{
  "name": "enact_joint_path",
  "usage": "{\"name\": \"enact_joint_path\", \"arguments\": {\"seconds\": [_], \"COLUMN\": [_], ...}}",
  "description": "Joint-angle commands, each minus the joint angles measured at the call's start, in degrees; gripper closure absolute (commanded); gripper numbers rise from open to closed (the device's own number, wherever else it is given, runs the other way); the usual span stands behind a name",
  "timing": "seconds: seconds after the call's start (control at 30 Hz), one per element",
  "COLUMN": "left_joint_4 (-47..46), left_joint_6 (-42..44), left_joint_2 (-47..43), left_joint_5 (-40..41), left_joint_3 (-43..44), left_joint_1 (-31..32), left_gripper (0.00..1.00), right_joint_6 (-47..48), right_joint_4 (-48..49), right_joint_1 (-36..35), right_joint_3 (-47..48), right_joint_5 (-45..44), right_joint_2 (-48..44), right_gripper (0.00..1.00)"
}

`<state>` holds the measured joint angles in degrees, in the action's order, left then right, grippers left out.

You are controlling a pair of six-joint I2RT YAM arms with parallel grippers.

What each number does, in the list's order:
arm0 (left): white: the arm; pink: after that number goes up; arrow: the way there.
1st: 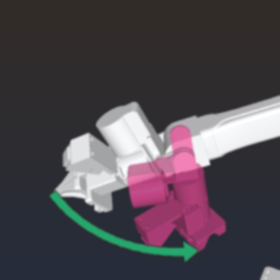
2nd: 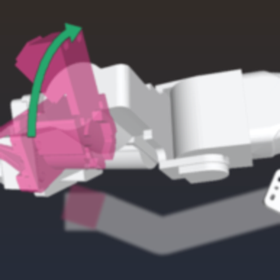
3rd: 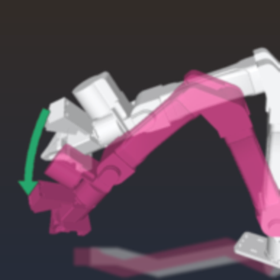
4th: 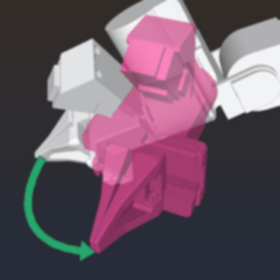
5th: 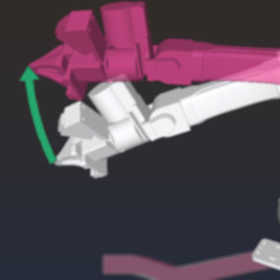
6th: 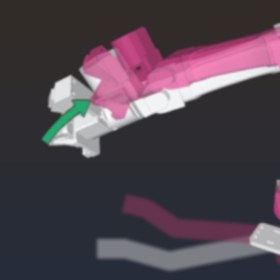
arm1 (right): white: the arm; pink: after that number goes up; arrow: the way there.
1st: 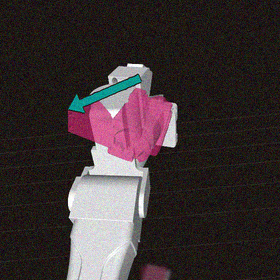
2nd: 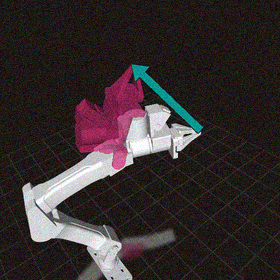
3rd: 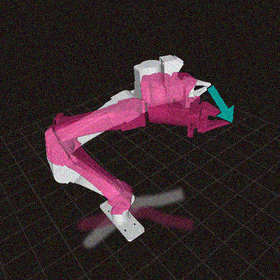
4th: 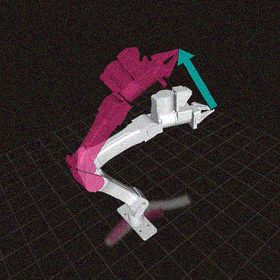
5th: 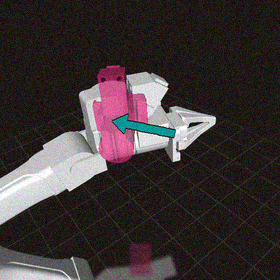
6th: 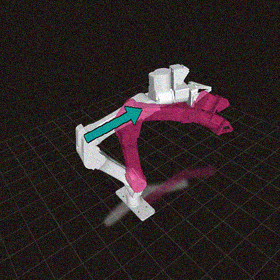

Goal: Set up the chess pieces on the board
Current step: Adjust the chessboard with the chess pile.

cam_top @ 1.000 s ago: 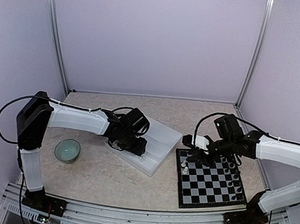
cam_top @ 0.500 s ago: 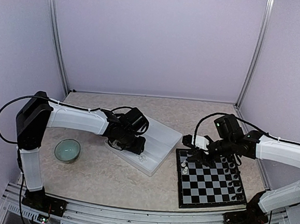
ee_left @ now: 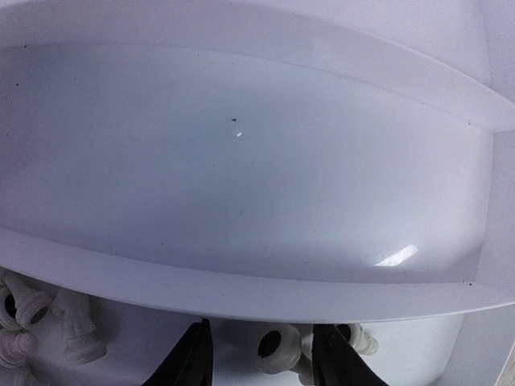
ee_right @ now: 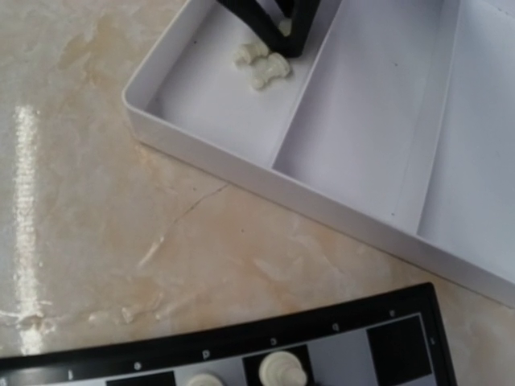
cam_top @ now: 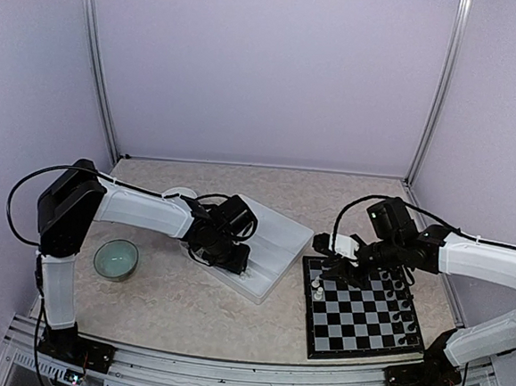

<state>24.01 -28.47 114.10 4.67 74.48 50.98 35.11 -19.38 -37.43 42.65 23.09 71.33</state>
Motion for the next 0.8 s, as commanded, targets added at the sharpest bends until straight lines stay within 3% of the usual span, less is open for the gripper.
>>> {"name": "enact_joint_path", "arguments": {"seconds": [0.0, 0.3, 0.43, 0.77], "left_joint_4": [-1.0, -0.3, 0.8, 10.3], "left_joint_6": [-1.0, -3.8, -4.9, 14.4], "left_joint_2": [1.7, 2.7, 0.1, -5.4], "left_joint_5": [-0.9, -5.6, -6.6, -5.8], "left_joint_3": [-0.5, -0.7, -1.8, 3.2], "left_joint_1": [-0.4, -1.2, -1.2, -2.2], "left_gripper": [0.59, 0.68, 0.57, 0.53], "right_joint_6": [0.2, -0.7, -0.7, -0.6], "right_joint_4": [0.4, -1.3, -2.1, -8.3], "right_joint_1": [0.2, 0.2, 0.2, 0.2], "right_joint_3": [-0.2, 2.0, 2.4, 6.7], "right_joint_5": [0.8, 2.4, 3.0, 4.7], "right_joint_2": [0.5, 2.1, 1.8, 3.7], "right_gripper": [0.71, 0.71, 0.71, 0.71]}}
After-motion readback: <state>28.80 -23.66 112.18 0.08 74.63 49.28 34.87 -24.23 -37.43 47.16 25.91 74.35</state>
